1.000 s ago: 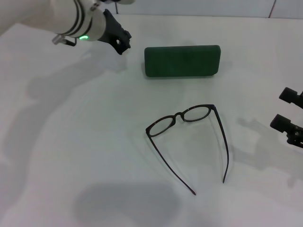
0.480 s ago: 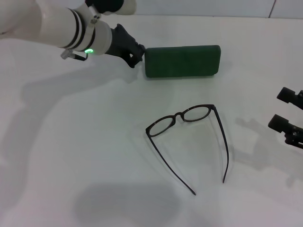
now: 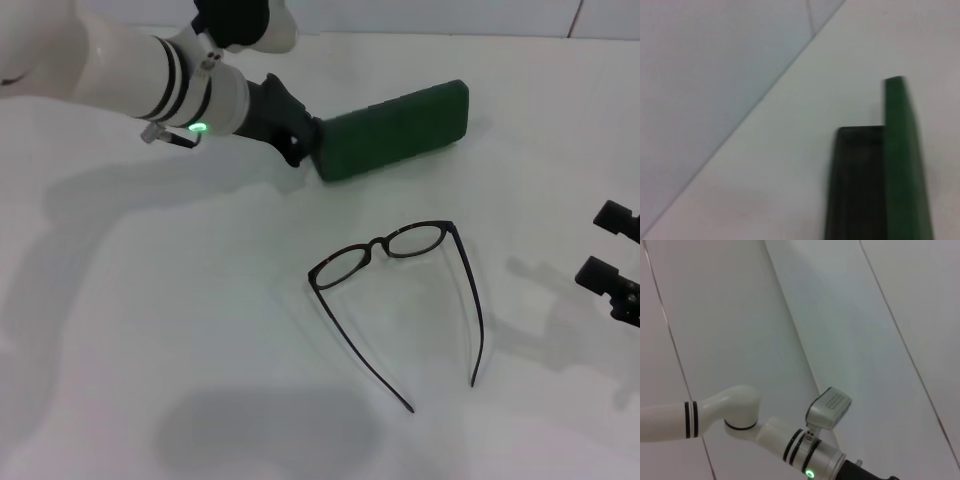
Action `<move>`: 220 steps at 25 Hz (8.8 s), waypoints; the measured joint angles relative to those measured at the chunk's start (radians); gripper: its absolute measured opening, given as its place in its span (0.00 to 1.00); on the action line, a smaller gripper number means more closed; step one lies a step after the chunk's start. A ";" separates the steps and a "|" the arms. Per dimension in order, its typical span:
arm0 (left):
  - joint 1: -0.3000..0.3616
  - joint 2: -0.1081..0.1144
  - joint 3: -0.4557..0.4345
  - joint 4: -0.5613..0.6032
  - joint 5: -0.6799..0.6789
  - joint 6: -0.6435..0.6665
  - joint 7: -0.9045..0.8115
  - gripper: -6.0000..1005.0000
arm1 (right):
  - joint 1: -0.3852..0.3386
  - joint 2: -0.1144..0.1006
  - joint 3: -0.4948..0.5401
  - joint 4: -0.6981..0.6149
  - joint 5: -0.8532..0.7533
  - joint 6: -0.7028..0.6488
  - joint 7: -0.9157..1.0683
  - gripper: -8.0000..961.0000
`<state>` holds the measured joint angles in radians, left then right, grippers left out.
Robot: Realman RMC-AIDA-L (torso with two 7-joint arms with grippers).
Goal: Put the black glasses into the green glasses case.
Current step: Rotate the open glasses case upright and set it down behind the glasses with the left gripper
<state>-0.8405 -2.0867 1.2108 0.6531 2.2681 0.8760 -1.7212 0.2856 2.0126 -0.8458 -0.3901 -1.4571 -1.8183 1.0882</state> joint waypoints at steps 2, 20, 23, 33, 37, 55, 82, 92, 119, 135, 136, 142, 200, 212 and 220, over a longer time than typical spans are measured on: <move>0.002 -0.001 0.001 -0.002 -0.034 0.034 0.032 0.01 | -0.001 0.000 0.000 0.000 0.000 0.000 -0.001 0.92; 0.017 -0.003 0.003 0.020 -0.209 0.029 0.107 0.01 | 0.012 0.000 0.001 0.001 0.004 0.008 -0.001 0.92; -0.003 -0.005 0.004 -0.002 -0.203 0.022 0.104 0.01 | 0.013 0.000 0.001 0.001 0.004 0.014 -0.001 0.92; -0.101 -0.012 0.090 -0.088 -0.207 -0.021 0.038 0.01 | 0.024 0.001 -0.006 0.007 0.004 0.036 -0.001 0.92; -0.123 -0.014 0.142 -0.089 -0.219 -0.025 0.006 0.01 | 0.027 0.001 -0.006 0.021 0.002 0.038 -0.006 0.92; -0.117 -0.020 0.501 -0.100 -0.470 -0.087 -0.012 0.01 | 0.019 0.002 -0.007 0.031 0.000 0.036 -0.015 0.92; 0.103 -0.006 0.687 0.261 -0.637 -0.093 -0.012 0.01 | -0.006 -0.011 0.003 0.039 0.007 0.022 -0.033 0.92; 0.106 -0.015 0.754 0.222 -0.363 -0.263 -0.037 0.02 | 0.001 -0.012 0.008 0.039 0.009 0.038 -0.032 0.92; 0.205 -0.012 0.885 0.371 -0.354 -0.230 -0.036 0.02 | 0.006 -0.011 0.040 0.039 0.002 0.063 -0.025 0.92; 0.291 -0.009 0.760 0.663 -0.253 -0.149 -0.241 0.03 | -0.010 -0.012 0.039 0.040 0.001 0.048 -0.028 0.92; 0.266 -0.008 0.721 0.654 -0.245 -0.113 -0.299 0.04 | -0.010 -0.012 0.039 0.040 0.001 0.048 -0.028 0.92; 0.217 -0.005 0.564 0.658 -0.174 0.027 -0.439 0.20 | -0.007 -0.013 0.032 0.040 0.001 0.048 -0.026 0.92; -0.100 -0.013 0.621 0.369 0.204 0.205 -0.747 0.33 | -0.004 -0.014 0.039 0.066 -0.011 0.096 -0.031 0.92; -0.025 -0.013 0.677 0.478 0.332 0.123 -0.710 0.19 | -0.013 -0.015 0.041 0.066 -0.008 0.096 -0.031 0.92; 0.029 -0.013 0.709 0.490 0.405 0.048 -0.655 0.19 | -0.013 -0.017 0.041 0.066 -0.006 0.096 -0.031 0.92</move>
<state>-0.8117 -2.0998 1.9203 1.1433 2.6732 0.9236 -2.3760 0.2729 1.9957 -0.8047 -0.3237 -1.4632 -1.7226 1.0568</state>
